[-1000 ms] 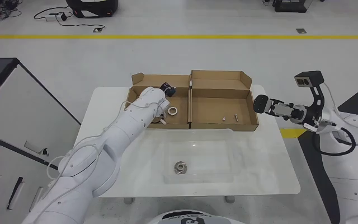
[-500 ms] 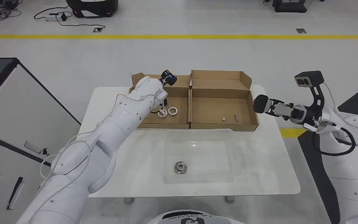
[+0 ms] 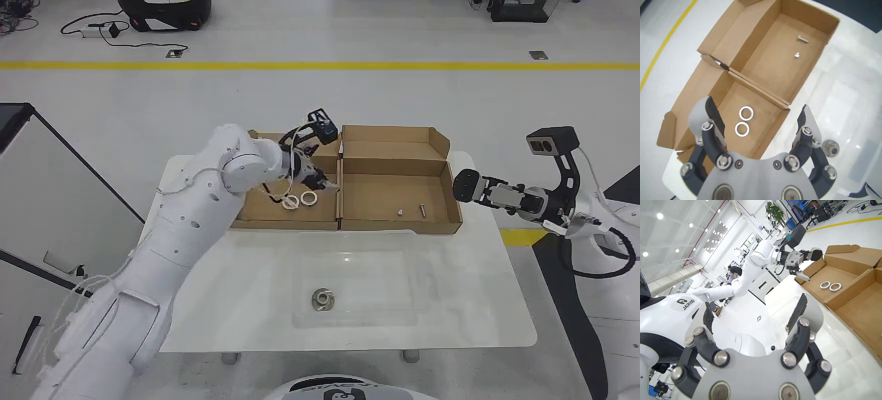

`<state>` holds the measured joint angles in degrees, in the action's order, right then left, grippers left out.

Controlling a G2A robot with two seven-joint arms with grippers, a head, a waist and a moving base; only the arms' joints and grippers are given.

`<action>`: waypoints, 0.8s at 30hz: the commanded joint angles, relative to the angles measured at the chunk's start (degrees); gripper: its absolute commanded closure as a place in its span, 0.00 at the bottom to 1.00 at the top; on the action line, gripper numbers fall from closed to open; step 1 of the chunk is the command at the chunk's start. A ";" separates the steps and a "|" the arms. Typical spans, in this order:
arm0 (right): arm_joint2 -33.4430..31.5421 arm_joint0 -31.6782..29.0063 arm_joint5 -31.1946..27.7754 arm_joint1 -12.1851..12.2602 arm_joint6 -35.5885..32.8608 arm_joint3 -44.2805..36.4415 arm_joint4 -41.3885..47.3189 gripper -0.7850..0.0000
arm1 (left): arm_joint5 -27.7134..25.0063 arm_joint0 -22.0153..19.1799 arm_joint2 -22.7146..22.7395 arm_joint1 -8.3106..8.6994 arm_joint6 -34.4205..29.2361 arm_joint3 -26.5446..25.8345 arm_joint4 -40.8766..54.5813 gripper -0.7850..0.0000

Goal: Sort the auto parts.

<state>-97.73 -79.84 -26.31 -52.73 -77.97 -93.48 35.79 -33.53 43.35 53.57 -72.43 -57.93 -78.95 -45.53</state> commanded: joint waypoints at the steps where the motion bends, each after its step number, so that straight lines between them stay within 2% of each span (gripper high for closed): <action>1: 0.00 0.00 0.00 0.00 0.00 0.00 0.00 0.00 | -2.42 2.42 2.23 0.99 -2.56 -5.58 1.84 0.00; 4: 0.00 0.00 0.00 0.00 0.00 0.00 0.00 0.00 | -5.23 4.81 4.36 2.21 -7.03 -11.45 3.82 0.00; 7: 0.00 0.00 0.00 0.00 0.00 0.00 0.00 0.00 | -3.42 6.42 3.86 3.53 -9.41 -16.18 4.04 0.00; 11: 0.00 0.00 0.00 0.00 0.00 0.00 0.00 0.00 | 0.08 7.00 0.60 5.97 -12.91 -21.31 4.83 0.00; 17: 0.00 0.00 0.00 0.00 0.00 0.00 0.00 0.00 | 8.33 4.12 -6.59 9.47 -21.16 -26.75 10.12 0.00; 24: 0.00 0.00 0.00 0.00 0.00 0.00 0.00 0.00 | 14.64 -0.88 -15.16 11.07 -27.46 -29.74 13.12 0.00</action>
<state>-97.73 -79.84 -26.31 -52.73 -77.97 -93.48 35.79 -19.62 43.21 39.54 -61.48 -84.71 -108.60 -32.91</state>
